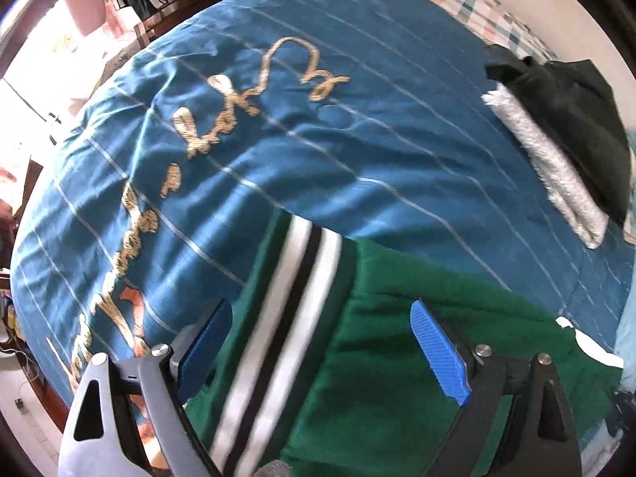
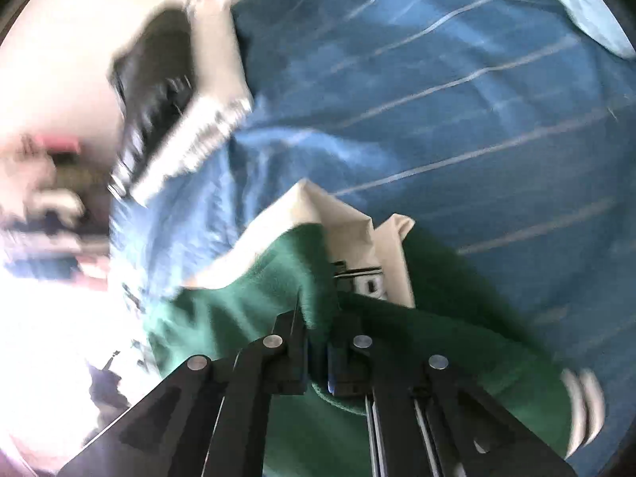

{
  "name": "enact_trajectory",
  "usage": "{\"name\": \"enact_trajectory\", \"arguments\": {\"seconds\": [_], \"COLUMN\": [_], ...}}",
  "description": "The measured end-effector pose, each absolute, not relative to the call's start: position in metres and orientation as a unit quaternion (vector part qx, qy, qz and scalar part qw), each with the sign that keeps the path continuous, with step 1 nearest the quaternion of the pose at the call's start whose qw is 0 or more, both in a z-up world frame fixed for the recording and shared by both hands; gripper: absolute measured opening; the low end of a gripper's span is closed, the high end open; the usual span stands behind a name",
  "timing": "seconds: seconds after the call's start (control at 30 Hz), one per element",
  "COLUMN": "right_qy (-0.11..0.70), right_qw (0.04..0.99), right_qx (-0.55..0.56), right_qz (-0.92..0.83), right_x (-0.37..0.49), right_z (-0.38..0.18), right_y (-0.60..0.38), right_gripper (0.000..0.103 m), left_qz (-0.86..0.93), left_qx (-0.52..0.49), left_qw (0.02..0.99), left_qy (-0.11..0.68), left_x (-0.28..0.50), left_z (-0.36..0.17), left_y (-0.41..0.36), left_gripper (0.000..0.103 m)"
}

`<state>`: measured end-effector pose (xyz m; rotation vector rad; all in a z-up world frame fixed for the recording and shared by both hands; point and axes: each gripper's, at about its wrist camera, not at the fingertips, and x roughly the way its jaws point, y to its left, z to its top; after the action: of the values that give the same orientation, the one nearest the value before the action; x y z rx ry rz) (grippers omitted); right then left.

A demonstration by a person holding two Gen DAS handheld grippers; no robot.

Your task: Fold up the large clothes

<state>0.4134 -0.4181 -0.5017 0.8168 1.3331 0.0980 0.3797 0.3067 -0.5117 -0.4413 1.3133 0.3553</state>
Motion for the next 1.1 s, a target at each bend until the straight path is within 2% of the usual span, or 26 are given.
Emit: {"name": "enact_trajectory", "arguments": {"seconds": [0.13,0.3,0.37,0.47,0.5,0.57,0.63,0.7,0.83,0.97,1.03,1.1], "right_qy": [0.594,0.695,0.738,0.721,0.709,0.666,0.620,0.596,0.670,0.715,0.715,0.721], "right_qw": [0.702,0.630,0.603,0.640,0.654,0.696,0.738,0.761,0.700,0.667,0.671,0.667], "right_qx": [0.392,0.336,0.290,0.243,0.238,0.232,0.230,0.243,0.240,0.207,0.192,0.189], "right_qz": [-0.022,-0.088,-0.089,-0.101,-0.111,-0.130,-0.135,-0.081,0.055,0.042,0.024,0.010], "right_x": [0.394,0.414,0.427,0.437,0.436,0.432,0.425,0.427,0.453,0.486,0.505,0.513], "right_z": [-0.482,-0.562,-0.582,-0.550,-0.536,-0.498,-0.460,-0.447,-0.511,-0.597,-0.596,-0.580], "right_y": [-0.440,-0.447,-0.438,-0.430,-0.430,-0.428,-0.415,-0.390,-0.311,-0.261,-0.250,-0.246], "right_gripper": [0.006,0.009,0.019,0.020,0.023,0.037,0.045,0.047,0.047,0.047,0.047,0.047], "left_qz": [0.150,0.147,0.148,0.143,0.144,0.141,0.132,0.126,0.132,0.162,0.172,0.174], "left_qx": [-0.215,-0.194,-0.183,-0.169,-0.160,-0.138,-0.134,-0.127,-0.106,-0.060,-0.051,-0.084], "left_qw": [0.766,0.763,0.757,0.757,0.758,0.766,0.765,0.762,0.747,0.732,0.728,0.732], "left_qy": [0.587,0.599,0.609,0.615,0.616,0.613,0.615,0.622,0.643,0.659,0.661,0.653], "left_x": [0.380,0.390,0.395,0.400,0.401,0.404,0.407,0.410,0.418,0.421,0.420,0.411], "left_z": [-0.496,-0.504,-0.510,-0.510,-0.509,-0.507,-0.510,-0.517,-0.541,-0.565,-0.567,-0.552], "left_y": [0.291,0.273,0.266,0.256,0.253,0.241,0.231,0.219,0.203,0.207,0.216,0.234], "left_gripper": [0.092,0.092,0.092,0.092,0.092,0.092,0.092,0.092,0.092,0.092,0.092,0.092]}}
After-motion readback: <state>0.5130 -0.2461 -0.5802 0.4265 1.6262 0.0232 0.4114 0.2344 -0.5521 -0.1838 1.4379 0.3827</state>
